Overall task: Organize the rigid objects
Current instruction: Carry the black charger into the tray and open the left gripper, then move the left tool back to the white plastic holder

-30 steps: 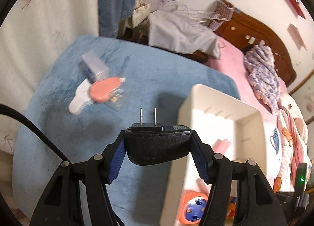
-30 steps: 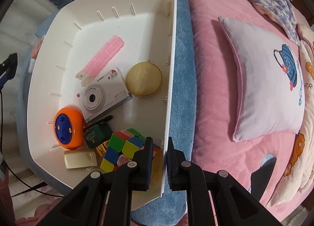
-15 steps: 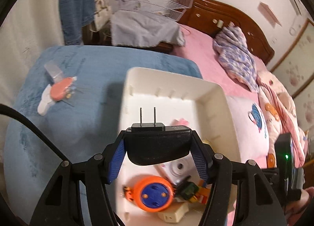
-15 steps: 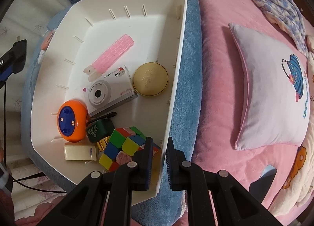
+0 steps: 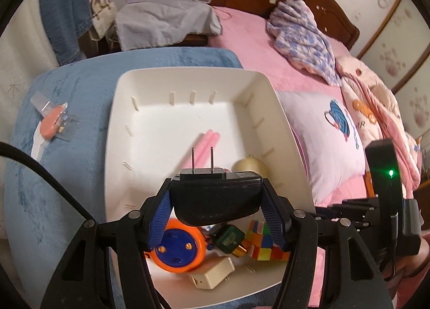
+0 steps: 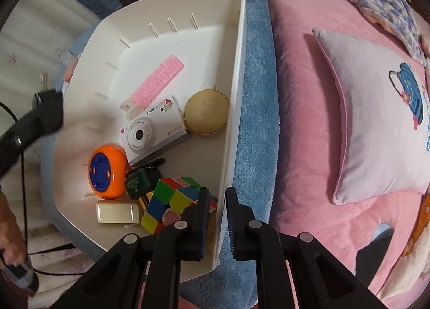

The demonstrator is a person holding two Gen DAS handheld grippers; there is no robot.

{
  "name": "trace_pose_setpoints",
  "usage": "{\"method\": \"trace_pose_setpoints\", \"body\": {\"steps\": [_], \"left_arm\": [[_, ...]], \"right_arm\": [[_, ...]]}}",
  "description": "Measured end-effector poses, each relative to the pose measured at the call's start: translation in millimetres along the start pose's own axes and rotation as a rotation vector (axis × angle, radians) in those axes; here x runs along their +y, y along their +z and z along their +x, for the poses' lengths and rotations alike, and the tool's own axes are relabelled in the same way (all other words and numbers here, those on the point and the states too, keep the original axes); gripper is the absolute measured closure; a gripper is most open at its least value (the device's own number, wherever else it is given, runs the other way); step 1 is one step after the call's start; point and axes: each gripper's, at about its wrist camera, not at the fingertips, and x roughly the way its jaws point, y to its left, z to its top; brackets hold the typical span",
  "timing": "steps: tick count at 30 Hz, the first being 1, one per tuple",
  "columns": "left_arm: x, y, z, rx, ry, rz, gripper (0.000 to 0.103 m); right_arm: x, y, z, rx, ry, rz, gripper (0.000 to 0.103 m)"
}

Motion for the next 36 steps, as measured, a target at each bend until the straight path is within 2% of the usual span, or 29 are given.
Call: {"method": "trace_pose_setpoints", "body": {"steps": [6, 12, 14, 16, 19, 26, 36], "left_arm": [[-14.1, -4.9, 3.2, 0.031, -0.021, 0.022, 0.037], [-20.3, -7.3, 6.3, 0.062, 0.005, 0.035, 0.037], [-19.9, -7.7, 5.1, 0.072, 0.008, 0.03, 0.033], [-18.3, -7.2, -0.4, 0.056, 0.01, 0.026, 0.025], [-13.5, -4.0, -9.9, 0.031, 0.024, 0.028, 0.023], [13.3, 1.2, -26.2, -0.001, 0.063, -0.005, 0.022], [77.5, 0.3, -46.3, -0.01, 0.168, -0.023, 0.022]], "right_arm": [[-1.9, -0.1, -0.1, -0.008, 0.013, 0.017, 0.09], [-2.5, -1.0, -0.1, -0.012, 0.018, 0.025, 0.09], [-2.7, -1.4, -0.1, -0.012, 0.018, 0.026, 0.09], [-3.0, -1.9, -0.2, -0.014, 0.019, 0.029, 0.09], [-3.3, -2.4, -0.2, -0.014, 0.016, 0.035, 0.09], [-3.0, -3.1, 0.3, -0.016, 0.006, 0.052, 0.091], [-2.3, -1.6, 4.5, -0.014, -0.026, 0.111, 0.091]]}}
